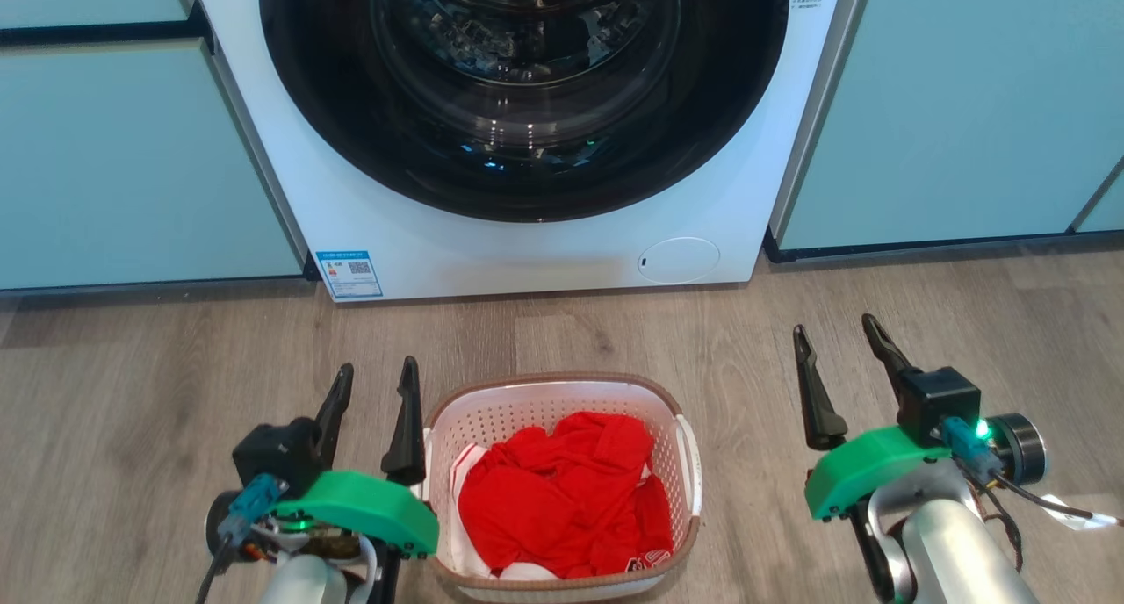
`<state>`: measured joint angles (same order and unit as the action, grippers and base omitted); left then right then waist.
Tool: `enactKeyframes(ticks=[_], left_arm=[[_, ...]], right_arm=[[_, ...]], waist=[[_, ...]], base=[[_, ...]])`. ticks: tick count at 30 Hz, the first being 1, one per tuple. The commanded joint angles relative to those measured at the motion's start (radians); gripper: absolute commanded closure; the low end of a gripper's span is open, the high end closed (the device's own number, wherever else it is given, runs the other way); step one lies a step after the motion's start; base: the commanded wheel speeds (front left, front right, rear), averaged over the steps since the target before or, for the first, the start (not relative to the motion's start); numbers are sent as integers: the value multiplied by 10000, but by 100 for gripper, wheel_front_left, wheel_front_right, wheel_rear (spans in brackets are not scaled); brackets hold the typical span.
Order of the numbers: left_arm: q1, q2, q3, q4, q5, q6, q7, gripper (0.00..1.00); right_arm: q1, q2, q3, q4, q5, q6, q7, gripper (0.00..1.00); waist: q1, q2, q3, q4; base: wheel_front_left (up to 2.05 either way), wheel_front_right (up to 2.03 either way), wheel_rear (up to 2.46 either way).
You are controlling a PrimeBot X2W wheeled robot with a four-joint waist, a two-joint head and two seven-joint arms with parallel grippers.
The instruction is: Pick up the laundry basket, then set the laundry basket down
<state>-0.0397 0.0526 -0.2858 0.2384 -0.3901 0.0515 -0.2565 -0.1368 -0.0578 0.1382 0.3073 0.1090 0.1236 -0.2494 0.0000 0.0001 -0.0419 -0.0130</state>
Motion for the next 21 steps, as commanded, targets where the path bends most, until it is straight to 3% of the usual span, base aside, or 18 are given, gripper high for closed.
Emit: enactKeyframes(ticks=[1, 21], left_arm=[[-457, -24, 270, -275, -37, -40, -53, 0], [-479, -24, 367, -307, 77, 181, -53, 0]], right_arm=[[-404, 74, 236, -258, 61, 71, -124, 0], [-450, 75, 245, -263, 139, 71, -124, 0]], waist=[[0, -1, 6, 18], [0, -1, 222, -26]], base=[[0, 0, 0], [0, 0, 0]])
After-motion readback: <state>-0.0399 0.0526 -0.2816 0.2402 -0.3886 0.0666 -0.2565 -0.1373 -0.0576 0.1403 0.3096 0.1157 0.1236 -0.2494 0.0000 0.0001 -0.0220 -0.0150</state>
